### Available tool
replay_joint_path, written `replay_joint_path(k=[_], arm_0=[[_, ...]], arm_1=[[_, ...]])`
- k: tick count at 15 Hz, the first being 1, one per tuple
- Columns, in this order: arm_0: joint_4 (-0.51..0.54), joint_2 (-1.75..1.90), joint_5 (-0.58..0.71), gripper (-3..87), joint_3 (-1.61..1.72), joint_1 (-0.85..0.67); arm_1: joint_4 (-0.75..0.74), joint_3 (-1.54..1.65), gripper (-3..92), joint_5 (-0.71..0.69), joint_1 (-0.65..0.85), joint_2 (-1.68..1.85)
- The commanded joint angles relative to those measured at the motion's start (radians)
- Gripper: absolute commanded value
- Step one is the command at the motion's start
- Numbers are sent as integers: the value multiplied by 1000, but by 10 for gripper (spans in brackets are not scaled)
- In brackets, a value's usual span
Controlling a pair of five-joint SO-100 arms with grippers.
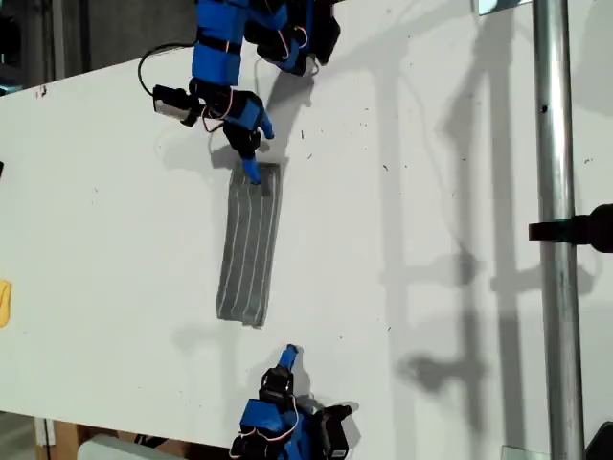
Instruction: Grasp corners of a towel and fold twice.
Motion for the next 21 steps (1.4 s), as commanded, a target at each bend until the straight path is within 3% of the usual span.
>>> replay_joint_path(k=[1, 4, 5, 8, 10, 12, 16, 19, 20, 21], arm_0=[[6, -2, -12, -27, 8, -9], [8, -2, -12, -27, 8, -8], [8, -2, -12, -27, 8, -9], [9, -2, -12, -27, 8, -9], [9, -2, -14, -27, 8, -9], [9, -2, -14, -27, 8, -11], [9, -2, -14, -27, 8, -17], [9, -2, -11, -27, 8, -23], [9, -2, -11, -27, 8, -25], [8, -2, -8, -27, 8, -25]], arm_1=[[-101, -123, 478, -28, 63, -233], [-215, -209, 414, -52, 83, -400], [-258, -227, 286, -60, 86, -428], [-279, -336, 85, -75, 114, -531], [-310, -399, 10, -97, 138, -588], [-311, -443, -2, -126, 166, -620], [18, -256, -2, -140, 110, -250], [620, -316, -2, 21, -66, 95], [729, -342, -2, 58, -101, 183], [719, -347, -2, 69, -115, 232]])
